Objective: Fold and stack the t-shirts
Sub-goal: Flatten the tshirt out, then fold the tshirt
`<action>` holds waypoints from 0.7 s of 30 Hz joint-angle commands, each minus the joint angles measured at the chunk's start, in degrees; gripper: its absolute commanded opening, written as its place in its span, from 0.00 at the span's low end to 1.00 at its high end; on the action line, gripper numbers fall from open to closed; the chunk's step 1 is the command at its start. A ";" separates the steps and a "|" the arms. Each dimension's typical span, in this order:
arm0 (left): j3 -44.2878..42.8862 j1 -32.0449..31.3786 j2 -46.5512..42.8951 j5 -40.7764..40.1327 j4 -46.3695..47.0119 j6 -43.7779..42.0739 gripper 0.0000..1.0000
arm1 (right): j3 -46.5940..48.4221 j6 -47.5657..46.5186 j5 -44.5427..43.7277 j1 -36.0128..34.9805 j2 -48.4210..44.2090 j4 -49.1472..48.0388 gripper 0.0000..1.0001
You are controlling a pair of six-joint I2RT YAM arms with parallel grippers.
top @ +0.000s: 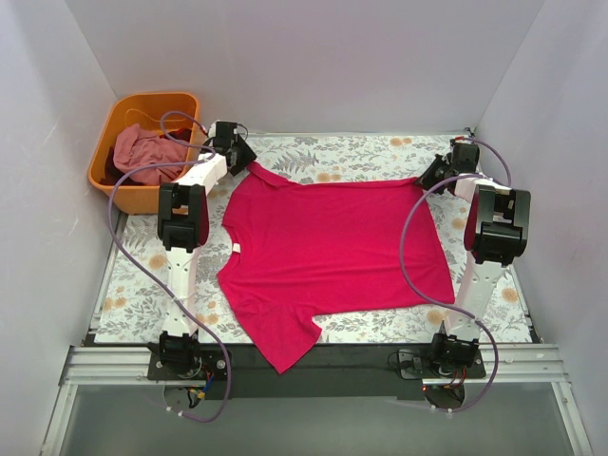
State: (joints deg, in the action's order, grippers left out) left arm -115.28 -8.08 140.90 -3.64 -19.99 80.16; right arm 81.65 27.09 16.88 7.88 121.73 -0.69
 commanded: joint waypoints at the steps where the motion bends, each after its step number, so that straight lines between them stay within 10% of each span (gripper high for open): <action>1: -1.35 0.43 2.09 0.56 -0.93 -1.23 0.46 | 0.44 0.51 0.96 0.29 0.70 -2.65 0.01; 11: 1.20 0.43 1.57 3.55 -0.49 -1.23 0.00 | 1.23 0.51 1.40 0.29 0.26 -2.83 0.01; 21: -1.08 0.43 -5.97 1.71 0.83 -4.13 0.00 | 2.64 -0.46 1.22 0.29 -2.81 -2.48 0.01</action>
State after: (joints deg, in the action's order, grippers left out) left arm -115.20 -7.62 141.82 -0.67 -18.46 77.87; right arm 81.91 27.05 17.78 7.86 122.30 -1.54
